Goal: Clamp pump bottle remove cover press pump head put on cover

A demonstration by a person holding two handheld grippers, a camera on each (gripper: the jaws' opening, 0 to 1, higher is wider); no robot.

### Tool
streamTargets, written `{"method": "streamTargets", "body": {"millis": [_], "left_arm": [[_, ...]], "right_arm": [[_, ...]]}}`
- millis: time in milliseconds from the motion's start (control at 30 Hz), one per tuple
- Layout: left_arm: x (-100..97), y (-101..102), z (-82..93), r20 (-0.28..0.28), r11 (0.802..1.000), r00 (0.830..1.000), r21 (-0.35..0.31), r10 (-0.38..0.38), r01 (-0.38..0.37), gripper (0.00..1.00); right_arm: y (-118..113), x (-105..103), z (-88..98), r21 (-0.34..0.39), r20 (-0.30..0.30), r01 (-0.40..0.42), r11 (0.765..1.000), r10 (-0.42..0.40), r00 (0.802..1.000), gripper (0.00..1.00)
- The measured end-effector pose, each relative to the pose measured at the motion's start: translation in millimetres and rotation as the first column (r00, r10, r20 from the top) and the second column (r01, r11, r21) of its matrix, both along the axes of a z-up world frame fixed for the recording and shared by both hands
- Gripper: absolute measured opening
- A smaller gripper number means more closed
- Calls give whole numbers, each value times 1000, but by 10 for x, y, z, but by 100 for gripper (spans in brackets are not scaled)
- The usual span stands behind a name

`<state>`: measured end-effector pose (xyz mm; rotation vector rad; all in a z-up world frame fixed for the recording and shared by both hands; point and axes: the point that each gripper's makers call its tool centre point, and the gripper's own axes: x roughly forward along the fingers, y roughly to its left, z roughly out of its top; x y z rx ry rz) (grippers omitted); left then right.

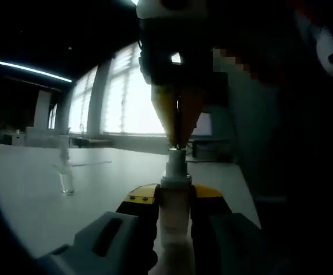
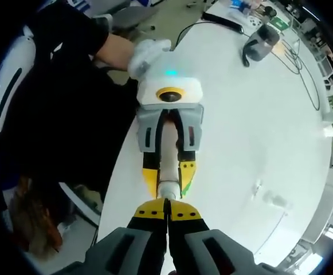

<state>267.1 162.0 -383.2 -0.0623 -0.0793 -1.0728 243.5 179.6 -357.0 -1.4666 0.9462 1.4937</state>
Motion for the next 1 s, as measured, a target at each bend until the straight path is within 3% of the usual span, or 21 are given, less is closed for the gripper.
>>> {"method": "streamTargets", "body": {"millis": [1000], "left_arm": [[2, 0, -1, -12, 1000, 1000, -3, -8, 8, 12]], "right_arm": [[-2, 5, -42, -5, -5, 23, 1000, -23, 1000, 0]]}}
